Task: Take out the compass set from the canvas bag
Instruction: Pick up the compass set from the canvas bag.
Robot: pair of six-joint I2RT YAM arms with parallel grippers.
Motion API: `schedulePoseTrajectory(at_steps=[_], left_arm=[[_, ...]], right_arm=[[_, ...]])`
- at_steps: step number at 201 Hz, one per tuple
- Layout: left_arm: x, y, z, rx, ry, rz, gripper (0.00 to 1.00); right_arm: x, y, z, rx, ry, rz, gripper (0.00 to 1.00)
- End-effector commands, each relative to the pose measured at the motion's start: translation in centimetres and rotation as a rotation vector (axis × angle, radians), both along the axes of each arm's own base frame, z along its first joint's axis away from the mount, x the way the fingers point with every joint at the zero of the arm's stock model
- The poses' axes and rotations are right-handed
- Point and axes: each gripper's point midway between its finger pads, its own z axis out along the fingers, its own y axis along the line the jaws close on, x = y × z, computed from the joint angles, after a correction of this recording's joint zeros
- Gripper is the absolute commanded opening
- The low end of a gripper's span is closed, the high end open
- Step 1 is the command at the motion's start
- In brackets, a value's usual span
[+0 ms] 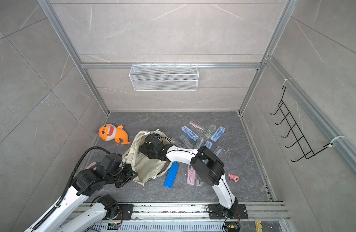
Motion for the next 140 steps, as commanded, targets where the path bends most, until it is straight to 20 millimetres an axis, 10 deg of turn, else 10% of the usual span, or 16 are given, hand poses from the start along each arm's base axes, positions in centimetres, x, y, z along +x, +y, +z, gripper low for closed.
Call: schedulePoseTrajectory(at_steps=[1,75,140], left_arm=[[0.1,0.5,0.2,0.013,0.002,0.035,0.0],[0.9,0.3,0.8,0.016,-0.01,0.049,0.0],[3.0,-0.4,0.8,0.032,-0.011,0.091,0.0]], right_arm=[[0.4,-1.0,4.0,0.055,-0.104,-0.019,0.27],[-1.9,-2.4,4.7,0.067,-0.087,0.019,0.26],[-6.5,-5.4,10.7,0.025,-0.165,0.117,0.25]])
